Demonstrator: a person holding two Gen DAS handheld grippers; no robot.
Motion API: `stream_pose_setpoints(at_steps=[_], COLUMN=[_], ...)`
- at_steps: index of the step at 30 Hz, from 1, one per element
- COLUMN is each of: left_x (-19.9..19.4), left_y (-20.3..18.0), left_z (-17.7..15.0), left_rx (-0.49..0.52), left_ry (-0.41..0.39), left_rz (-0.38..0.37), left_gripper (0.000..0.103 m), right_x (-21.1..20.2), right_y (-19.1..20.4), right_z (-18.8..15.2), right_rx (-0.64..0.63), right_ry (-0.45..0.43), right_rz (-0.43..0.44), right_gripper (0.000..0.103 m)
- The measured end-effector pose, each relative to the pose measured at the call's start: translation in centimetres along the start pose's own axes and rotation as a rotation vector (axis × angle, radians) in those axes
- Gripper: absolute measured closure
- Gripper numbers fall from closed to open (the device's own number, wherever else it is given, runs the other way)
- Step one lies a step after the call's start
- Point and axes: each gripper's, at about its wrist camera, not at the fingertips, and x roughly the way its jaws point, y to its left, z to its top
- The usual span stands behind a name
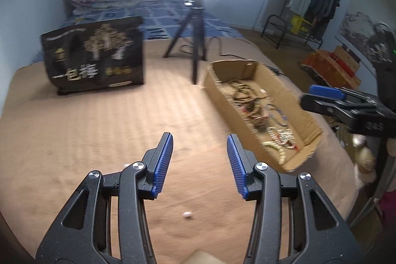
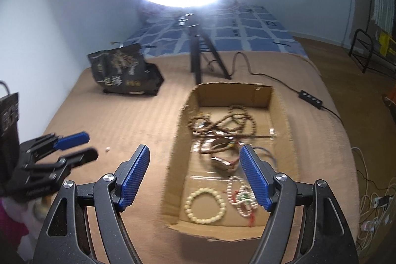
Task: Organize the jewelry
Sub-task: 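Open both tools to drop the bracelet and bangle into the box, then move both open tools down to the two pearl earrings on the cover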
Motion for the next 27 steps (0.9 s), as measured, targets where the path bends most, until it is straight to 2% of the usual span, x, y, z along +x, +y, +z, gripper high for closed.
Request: stream_pose_setpoints(at_steps=[9,16,23,27], left_x=[0.7,2.4,3.5,4.2], left_y=[6.0,8.7,10.5,10.5], left_z=[-1.3,-3.1,-4.5,-5.0], left_rx=[-0.056,-0.061,-0.117,-0.12], left_ry=[0.048,0.101,0.094,0.102], left_rz=[0.114,0.166,0.11,0.078], left_gripper=[0.057,0.057,0.057,0.07], right_x=[1.3,3.7,6.0,7.3], right_y=[5.3,9.1,10.7,11.5], right_z=[-1.9,-4.6,-7.2,-8.6], right_rx=[-0.064,-0.14,-0.168,-0.177], right_ry=[0.023,0.066,0.111,0.137], right_rz=[0.083,0.1,0.121,0.133], right_gripper=[0.028,0.028,0.029,0.038])
